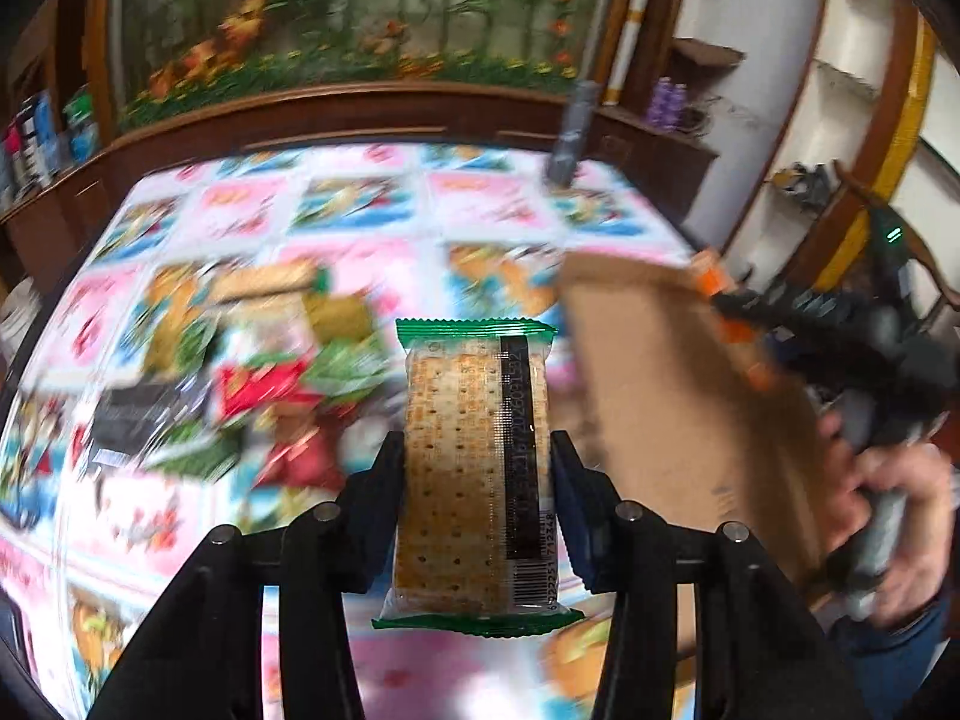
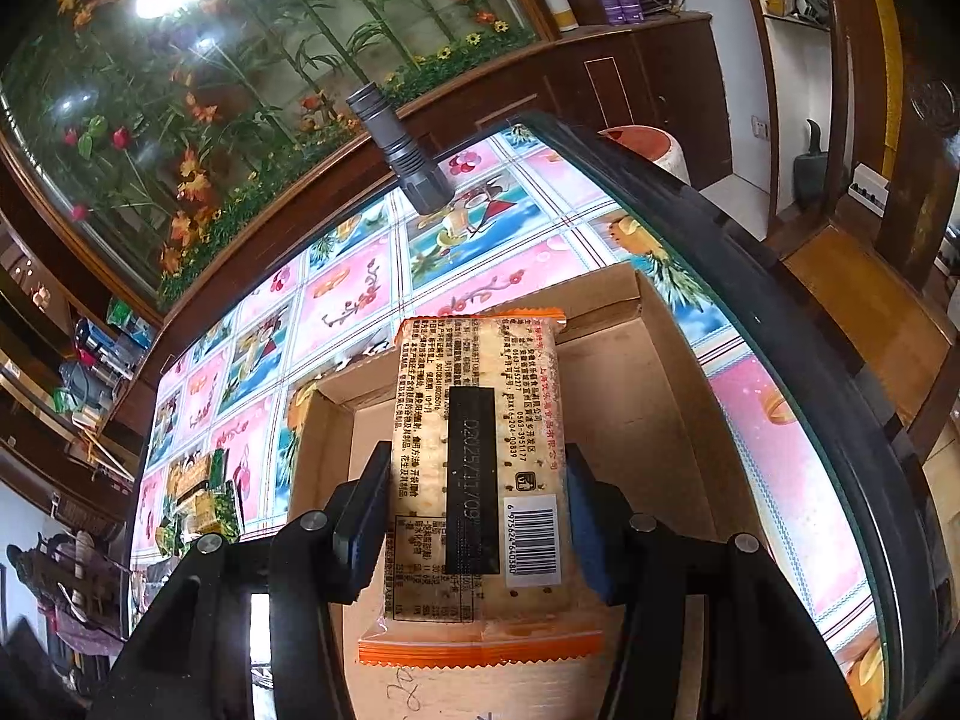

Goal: Organize snacks
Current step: 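Lower both cracker packs into the box and open both grippers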

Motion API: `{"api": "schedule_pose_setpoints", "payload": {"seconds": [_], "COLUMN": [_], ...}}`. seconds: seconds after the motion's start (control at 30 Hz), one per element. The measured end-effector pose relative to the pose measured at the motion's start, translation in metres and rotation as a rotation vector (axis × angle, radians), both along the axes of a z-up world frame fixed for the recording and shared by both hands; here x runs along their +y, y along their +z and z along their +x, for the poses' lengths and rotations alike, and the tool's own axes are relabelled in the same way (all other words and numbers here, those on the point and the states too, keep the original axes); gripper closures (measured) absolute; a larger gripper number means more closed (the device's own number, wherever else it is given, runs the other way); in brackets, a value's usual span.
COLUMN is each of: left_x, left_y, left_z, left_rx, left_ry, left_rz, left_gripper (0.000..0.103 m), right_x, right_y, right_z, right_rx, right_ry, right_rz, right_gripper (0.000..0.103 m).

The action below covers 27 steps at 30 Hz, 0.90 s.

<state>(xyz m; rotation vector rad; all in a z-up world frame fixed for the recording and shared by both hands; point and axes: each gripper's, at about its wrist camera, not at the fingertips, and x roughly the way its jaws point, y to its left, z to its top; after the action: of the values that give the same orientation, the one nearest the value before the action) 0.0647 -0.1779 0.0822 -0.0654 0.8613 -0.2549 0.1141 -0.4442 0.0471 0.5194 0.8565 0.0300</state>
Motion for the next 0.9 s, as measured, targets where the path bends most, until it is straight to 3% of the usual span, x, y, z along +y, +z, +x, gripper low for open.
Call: {"api": "schedule_pose_setpoints", "payload": {"seconds": [0.17, 0.33, 0.53, 0.9], "left_x": [-0.063, -0.109, -0.124, -0.125], "left_y": [0.007, -0.024, -0.049, -0.052], "left_z": [0.036, 0.061, 0.067, 0.067], "left_rx": [0.018, 0.092, 0.144, 0.173], "left_ry": [-0.11, -0.154, -0.16, -0.155], "left_rz": [-0.031, -0.014, 0.002, 0.018], "left_gripper": [0.058, 0.058, 0.058, 0.057], "right_x": [-0.006, -0.015, -0.012, -0.003], "right_y": [-0.003, -0.011, -0.016, -0.027], "right_z": [0.001, 0.007, 0.011, 0.016], "right_rx": [0.013, 0.044, 0.079, 0.123], "right_ry": [-0.017, -0.029, -0.02, 0.007], "right_rz": [0.01, 0.036, 0.004, -0.027], "right_gripper": [0.046, 0.046, 0.046, 0.045]}}
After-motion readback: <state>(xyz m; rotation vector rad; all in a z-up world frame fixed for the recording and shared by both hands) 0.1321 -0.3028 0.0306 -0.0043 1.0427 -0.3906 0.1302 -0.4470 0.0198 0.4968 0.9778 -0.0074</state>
